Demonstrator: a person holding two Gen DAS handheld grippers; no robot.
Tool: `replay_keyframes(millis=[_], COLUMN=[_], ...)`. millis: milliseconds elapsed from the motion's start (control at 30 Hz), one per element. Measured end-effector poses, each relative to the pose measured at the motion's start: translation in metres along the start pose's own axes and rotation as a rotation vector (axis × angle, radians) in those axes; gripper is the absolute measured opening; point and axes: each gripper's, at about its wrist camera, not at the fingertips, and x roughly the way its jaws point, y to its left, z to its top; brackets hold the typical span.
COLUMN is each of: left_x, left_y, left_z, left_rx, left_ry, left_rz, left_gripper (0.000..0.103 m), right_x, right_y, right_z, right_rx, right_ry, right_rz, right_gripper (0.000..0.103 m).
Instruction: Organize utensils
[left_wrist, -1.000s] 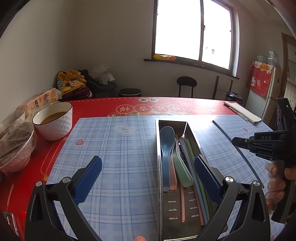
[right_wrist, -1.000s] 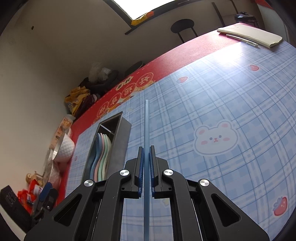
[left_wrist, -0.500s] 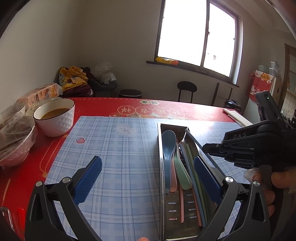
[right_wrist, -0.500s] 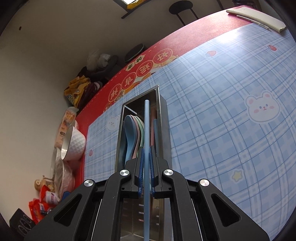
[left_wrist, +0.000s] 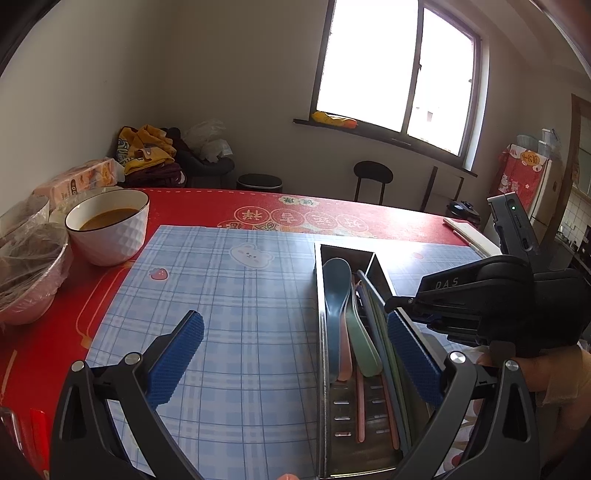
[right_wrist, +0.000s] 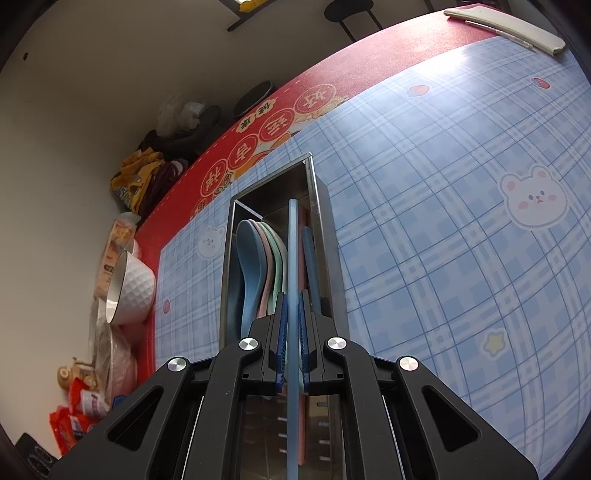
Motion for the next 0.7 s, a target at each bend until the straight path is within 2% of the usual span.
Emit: replay_keyframes(millis=[333, 700], left_x=[0.001, -0.003], left_y=[0.0, -0.015], left_z=[0.0, 0.0], left_rx=[0.0, 0.06], left_ry=[0.004, -0.028], left_rz=[0.006, 0.044], left_gripper=[0.097, 0.097], right_x=[-0.012, -0.077], right_y=[0.0, -0.008], right_z=[0.001, -0.007], right_rx=[-0.056, -0.379], right_ry=[-0.018, -0.165], right_rz=[-0.009, -0.126], right_gripper=[0.008, 0.008])
